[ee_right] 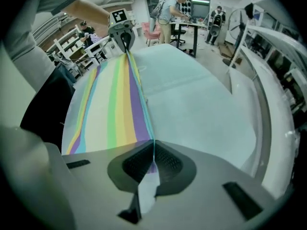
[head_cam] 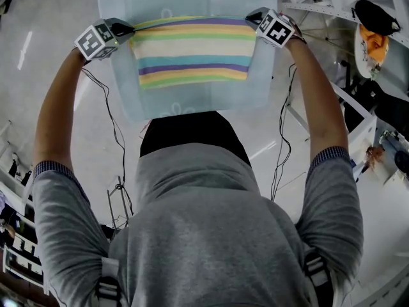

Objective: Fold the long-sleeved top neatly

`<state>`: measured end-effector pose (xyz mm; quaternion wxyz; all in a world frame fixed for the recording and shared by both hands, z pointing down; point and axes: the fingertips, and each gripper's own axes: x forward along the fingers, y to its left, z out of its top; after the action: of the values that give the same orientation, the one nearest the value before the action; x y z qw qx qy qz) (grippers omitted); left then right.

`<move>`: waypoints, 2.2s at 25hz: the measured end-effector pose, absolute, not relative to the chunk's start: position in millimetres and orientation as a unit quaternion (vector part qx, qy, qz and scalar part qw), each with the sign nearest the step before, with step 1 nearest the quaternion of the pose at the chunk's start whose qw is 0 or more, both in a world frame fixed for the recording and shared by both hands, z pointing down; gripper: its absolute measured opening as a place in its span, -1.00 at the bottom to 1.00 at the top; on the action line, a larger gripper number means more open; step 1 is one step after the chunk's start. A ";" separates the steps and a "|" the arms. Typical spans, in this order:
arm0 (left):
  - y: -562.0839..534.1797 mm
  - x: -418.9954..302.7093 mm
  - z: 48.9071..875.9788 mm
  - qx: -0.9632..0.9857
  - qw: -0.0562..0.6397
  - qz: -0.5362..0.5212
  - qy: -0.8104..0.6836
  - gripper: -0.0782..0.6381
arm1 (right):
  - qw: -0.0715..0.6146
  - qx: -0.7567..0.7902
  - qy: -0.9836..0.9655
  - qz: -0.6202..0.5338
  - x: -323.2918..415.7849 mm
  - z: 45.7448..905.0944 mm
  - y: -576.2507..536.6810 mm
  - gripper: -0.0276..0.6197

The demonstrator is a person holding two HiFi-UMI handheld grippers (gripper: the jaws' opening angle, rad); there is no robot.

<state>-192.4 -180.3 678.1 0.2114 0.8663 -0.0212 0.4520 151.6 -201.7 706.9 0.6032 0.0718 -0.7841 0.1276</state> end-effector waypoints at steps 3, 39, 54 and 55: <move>-194.0 -200.0 687.9 0.854 0.284 0.431 -0.072 -0.70 | 0.611 0.094 -0.772 0.147 152.1 718.7 -203.0 -0.85; -115.9 -59.7 507.1 0.864 0.294 0.189 -0.362 -0.01 | 0.177 0.475 -0.787 0.351 151.1 519.9 -129.7 0.32; -105.3 32.9 600.9 0.848 0.311 0.285 -0.322 0.01 | 0.233 0.546 -0.681 0.429 167.4 675.1 -91.5 0.36; -103.7 35.6 605.0 0.846 0.313 0.288 -0.322 0.01 | 0.243 0.547 -0.677 0.428 167.2 683.5 -92.1 0.36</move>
<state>35.6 -103.7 605.0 0.3131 0.8460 -0.3218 0.2876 167.2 -92.1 683.5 0.2435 0.5472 -0.6768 0.4280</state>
